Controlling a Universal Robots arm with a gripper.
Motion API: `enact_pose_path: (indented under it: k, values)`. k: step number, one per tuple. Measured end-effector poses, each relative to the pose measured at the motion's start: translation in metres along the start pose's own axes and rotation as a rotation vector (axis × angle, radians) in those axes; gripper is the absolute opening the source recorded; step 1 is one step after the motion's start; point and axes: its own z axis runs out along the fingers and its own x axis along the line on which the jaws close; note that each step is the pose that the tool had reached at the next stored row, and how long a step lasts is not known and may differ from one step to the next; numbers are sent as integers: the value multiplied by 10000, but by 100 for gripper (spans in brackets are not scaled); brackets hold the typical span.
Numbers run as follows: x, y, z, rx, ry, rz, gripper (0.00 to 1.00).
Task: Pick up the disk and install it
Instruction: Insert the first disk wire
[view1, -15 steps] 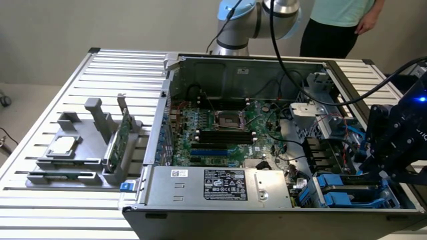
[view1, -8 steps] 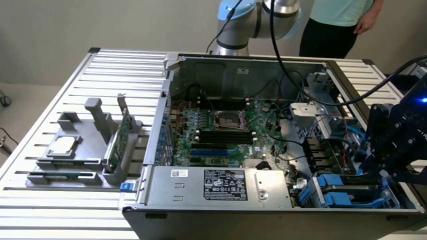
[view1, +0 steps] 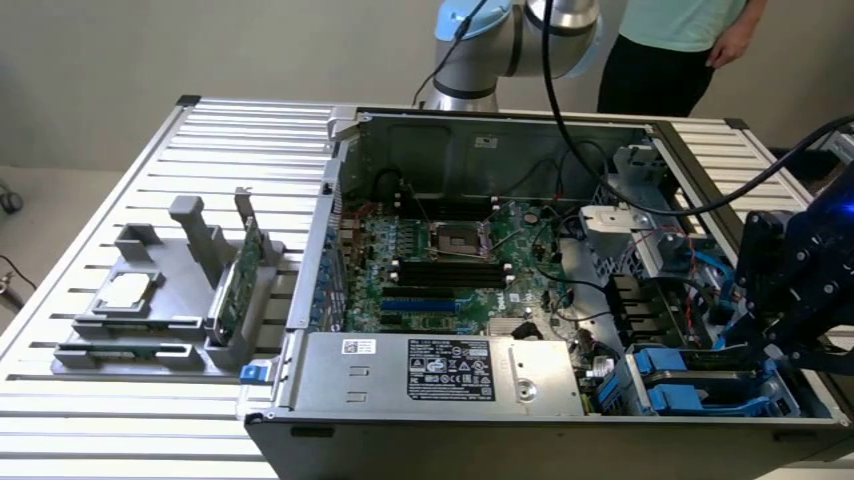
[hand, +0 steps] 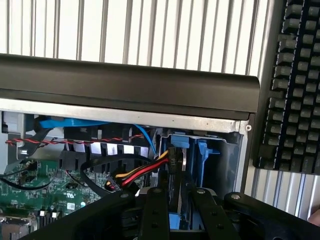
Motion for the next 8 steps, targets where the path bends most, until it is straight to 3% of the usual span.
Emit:
enact_pose_path:
  k: [8]
  values:
    - [-17,11,23,-2,89,-285,25]
